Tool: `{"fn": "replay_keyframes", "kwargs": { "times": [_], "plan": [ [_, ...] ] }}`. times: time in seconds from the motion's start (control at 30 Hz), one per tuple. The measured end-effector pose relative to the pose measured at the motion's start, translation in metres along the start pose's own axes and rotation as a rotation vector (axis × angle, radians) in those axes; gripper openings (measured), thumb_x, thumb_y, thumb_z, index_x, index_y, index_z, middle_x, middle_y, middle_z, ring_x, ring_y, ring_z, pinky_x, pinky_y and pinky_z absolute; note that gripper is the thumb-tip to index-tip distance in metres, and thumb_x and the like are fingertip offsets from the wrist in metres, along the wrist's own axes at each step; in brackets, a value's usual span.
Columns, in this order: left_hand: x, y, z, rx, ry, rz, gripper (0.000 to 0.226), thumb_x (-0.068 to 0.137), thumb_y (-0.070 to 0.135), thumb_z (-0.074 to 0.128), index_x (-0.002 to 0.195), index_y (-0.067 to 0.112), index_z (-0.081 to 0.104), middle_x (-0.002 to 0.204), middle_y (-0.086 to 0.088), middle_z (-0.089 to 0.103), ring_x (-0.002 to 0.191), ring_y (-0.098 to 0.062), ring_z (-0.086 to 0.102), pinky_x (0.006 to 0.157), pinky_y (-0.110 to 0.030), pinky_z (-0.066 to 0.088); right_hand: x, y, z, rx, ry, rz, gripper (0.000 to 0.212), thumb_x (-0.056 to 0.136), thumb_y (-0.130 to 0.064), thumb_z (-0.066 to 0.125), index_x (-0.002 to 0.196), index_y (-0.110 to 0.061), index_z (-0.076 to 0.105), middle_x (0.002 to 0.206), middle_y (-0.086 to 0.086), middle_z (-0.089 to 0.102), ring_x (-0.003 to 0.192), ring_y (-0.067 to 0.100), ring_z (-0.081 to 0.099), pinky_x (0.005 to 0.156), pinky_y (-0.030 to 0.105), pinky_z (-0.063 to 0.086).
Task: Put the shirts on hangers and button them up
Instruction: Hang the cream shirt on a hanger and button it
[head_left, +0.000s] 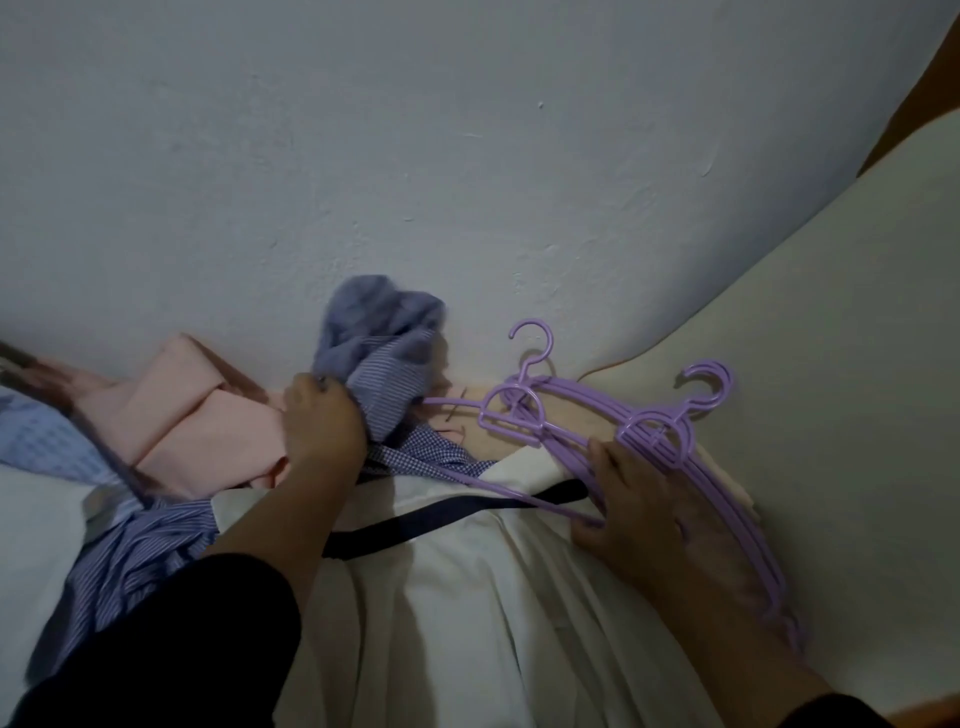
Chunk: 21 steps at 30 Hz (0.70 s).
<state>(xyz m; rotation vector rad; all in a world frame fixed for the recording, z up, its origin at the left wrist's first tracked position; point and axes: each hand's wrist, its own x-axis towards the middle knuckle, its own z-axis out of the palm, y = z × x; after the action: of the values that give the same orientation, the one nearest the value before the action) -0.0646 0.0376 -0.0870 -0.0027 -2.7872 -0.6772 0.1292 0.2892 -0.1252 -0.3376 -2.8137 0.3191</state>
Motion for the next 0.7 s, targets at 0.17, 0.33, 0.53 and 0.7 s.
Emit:
{"fn": "replay_keyframes", "kwargs": {
  "times": [0.17,0.33,0.53,0.7],
  "plan": [
    [-0.004,-0.049,-0.01,0.057,-0.075,-0.248,0.043,0.094,0.013,0.04,0.134,-0.004,0.037,0.135,-0.028,0.038,0.122,-0.043,0.039,0.103,-0.049,0.033,-0.001,-0.003,0.003,0.021,-0.02,0.072,0.091,0.052,-0.046,0.048,0.129,0.002,0.052,0.116,0.022,0.059,0.098,0.042,0.061,0.074,0.052,0.053],
    [-0.026,-0.061,-0.015,0.193,-0.019,0.125,0.086,0.091,0.025,0.051,0.152,0.018,-0.009,0.157,-0.019,-0.015,0.145,-0.035,-0.011,0.116,-0.046,-0.005,-0.002,-0.015,-0.005,0.09,0.05,0.108,0.087,0.06,-0.046,0.049,0.13,0.005,0.048,0.113,0.025,0.057,0.098,0.041,0.058,0.076,0.049,0.052],
    [-0.041,-0.054,-0.031,0.298,-0.158,0.222,0.074,0.083,0.047,0.02,0.152,0.029,0.0,0.16,-0.008,-0.009,0.147,-0.028,-0.003,0.117,-0.042,-0.001,-0.011,-0.026,-0.017,0.173,0.097,0.093,0.088,0.062,-0.045,0.059,0.134,0.003,0.044,0.115,0.024,0.055,0.101,0.042,0.056,0.081,0.05,0.049],
    [-0.079,-0.068,-0.063,0.228,-0.107,0.197,0.065,0.095,0.034,0.044,0.152,0.02,0.018,0.159,-0.012,0.01,0.144,-0.032,0.017,0.115,-0.045,0.018,-0.028,-0.034,-0.028,0.246,-0.001,0.067,0.097,0.056,-0.033,0.065,0.142,0.001,0.033,0.139,0.027,0.041,0.126,0.045,0.04,0.101,0.054,0.035]
  ]
}}
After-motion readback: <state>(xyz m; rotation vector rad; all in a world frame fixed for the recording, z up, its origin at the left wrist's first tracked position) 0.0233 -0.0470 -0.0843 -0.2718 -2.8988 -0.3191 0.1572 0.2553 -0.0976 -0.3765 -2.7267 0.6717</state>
